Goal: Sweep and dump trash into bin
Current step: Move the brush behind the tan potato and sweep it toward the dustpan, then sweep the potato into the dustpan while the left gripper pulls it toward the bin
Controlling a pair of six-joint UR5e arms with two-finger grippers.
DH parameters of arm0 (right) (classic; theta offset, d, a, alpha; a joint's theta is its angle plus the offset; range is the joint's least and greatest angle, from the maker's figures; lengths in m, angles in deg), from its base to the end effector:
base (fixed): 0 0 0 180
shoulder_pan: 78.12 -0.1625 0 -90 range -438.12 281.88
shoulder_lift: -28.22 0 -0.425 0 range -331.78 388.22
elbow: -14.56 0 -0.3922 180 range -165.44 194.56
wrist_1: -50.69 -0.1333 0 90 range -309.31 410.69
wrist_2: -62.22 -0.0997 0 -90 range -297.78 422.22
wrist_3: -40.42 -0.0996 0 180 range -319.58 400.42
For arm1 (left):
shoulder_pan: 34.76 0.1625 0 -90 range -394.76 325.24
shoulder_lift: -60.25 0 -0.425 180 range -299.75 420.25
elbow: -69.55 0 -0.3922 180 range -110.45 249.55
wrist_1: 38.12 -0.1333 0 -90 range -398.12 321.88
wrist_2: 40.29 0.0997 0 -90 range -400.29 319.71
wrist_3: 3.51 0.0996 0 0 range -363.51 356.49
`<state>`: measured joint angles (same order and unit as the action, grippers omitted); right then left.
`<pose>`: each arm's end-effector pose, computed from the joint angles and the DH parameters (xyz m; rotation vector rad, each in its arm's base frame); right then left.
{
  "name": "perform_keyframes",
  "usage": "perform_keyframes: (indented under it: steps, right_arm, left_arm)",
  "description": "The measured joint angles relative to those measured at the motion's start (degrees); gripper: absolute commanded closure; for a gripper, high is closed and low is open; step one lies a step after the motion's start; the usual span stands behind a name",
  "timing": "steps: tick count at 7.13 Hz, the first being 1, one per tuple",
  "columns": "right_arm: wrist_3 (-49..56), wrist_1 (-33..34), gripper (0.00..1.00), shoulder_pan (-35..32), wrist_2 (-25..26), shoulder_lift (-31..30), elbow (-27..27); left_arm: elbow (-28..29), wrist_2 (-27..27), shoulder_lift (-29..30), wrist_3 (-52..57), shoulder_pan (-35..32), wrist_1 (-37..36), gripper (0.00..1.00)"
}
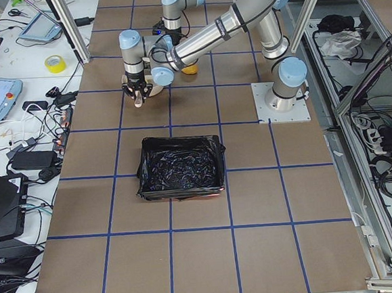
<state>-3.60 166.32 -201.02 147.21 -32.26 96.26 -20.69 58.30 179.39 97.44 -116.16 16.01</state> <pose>0.4897 -0.4955 0.2991 0.2880 3.0116 -0.0089 -0.0186 -0.6692 0.2547 2.1280 2.0599 0.0848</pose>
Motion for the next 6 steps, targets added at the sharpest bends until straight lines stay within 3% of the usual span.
perform_keyframes:
  steps: [3, 6]
  right_arm:
    - [2.14, -7.54, 1.0, 0.2, 3.96, -9.67, 8.14]
    - [-3.26, -6.4, 1.0, -2.08, 4.26, -19.16, 21.34]
  left_arm:
    - [-4.53, -0.69, -3.93, 2.23, 2.16, -0.23, 1.0]
    - [-16.84, -2.72, -13.52, 7.71, 6.83, -1.2, 1.0]
